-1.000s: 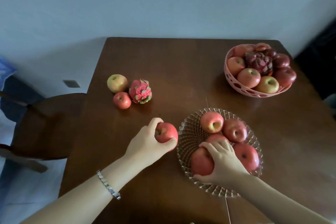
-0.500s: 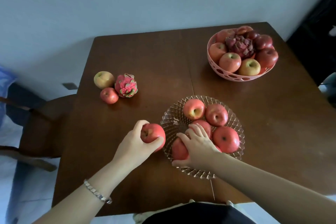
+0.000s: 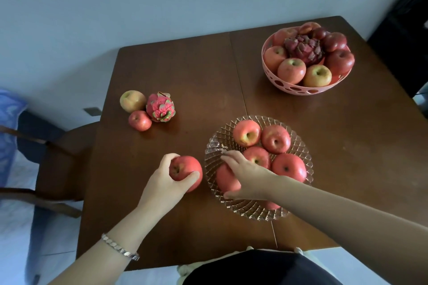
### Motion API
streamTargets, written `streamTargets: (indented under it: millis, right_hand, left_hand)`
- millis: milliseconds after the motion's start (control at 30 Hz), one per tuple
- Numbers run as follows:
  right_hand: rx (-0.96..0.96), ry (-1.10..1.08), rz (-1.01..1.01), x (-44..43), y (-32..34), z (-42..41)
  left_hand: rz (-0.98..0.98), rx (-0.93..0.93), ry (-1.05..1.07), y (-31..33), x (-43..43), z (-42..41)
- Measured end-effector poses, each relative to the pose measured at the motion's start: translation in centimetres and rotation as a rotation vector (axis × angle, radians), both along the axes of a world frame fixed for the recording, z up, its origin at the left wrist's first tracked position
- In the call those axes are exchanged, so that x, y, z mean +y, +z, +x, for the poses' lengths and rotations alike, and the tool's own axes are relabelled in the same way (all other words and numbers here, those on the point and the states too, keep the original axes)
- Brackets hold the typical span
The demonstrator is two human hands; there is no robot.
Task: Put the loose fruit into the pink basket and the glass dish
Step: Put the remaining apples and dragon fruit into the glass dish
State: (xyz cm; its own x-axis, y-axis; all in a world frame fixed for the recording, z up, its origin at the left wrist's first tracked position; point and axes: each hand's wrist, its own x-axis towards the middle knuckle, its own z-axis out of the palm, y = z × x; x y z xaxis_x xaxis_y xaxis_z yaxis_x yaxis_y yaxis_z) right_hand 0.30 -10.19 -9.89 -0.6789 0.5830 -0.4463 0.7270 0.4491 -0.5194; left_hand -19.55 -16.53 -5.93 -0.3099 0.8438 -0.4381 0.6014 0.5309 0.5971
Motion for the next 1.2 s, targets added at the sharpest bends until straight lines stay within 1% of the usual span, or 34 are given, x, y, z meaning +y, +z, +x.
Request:
streamTargets:
  millis: [67,167,300,400,500,633,767,933,1000,1067,1133,1200]
  right_hand:
    - [-0.058,-0.010,0.044,0.1,-0.5,-0.6]
    - [-0.092,0.068,0.096,0.7,-0.8,-1.1]
    - [-0.150,0.215,0.047,2.3,-0.3,-0.5]
    - [-0.170,0.245,0.006,3.2,0.2,-0.4]
    - [-0.141,0.278,0.027,3.0,0.4,-0.3]
    - [-0.081,0.374,0.055,2.4,0.6,0.2]
    - [-0.048,0.331,0.006,1.7,0.5,0.0]
    - [-0.044,0.437,0.165,0.4,0.2,-0.3]
    - [-0.047,0.420,0.187,0.2,0.0,0.0]
    - [-0.022,0.325,0.135,0.0,-0.2,0.5]
    - [0.024,0.241,0.097,-0.3,-0.3,1.0]
    - [0.043,0.181,0.132,-0.9,-0.6,1.5]
  left_hand:
    - [0.001,-0.007,-0.005,0.0,0.0,0.0]
    - [0.010,-0.008,-0.015,0.0,0.0,0.0]
    - [0.005,-0.001,-0.030,-0.2,-0.1,-0.1]
    - [0.002,-0.003,-0.049,-0.5,-0.2,-0.2]
    - [0.003,-0.013,-0.048,-0.6,-0.3,-0.2]
    - [0.007,-0.021,-0.042,-0.6,-0.2,-0.3]
    - [0.007,-0.034,-0.052,-0.6,0.0,-0.2]
    - [0.029,-0.021,-0.061,-0.4,0.4,0.4]
    - [0.034,-0.022,-0.062,-0.2,0.9,0.9]
    - [0.035,-0.016,-0.072,-0.1,1.8,1.6]
    - [0.025,0.026,-0.110,-0.4,3.1,2.6]
    - [0.008,0.093,-0.165,-1.2,4.5,3.8]
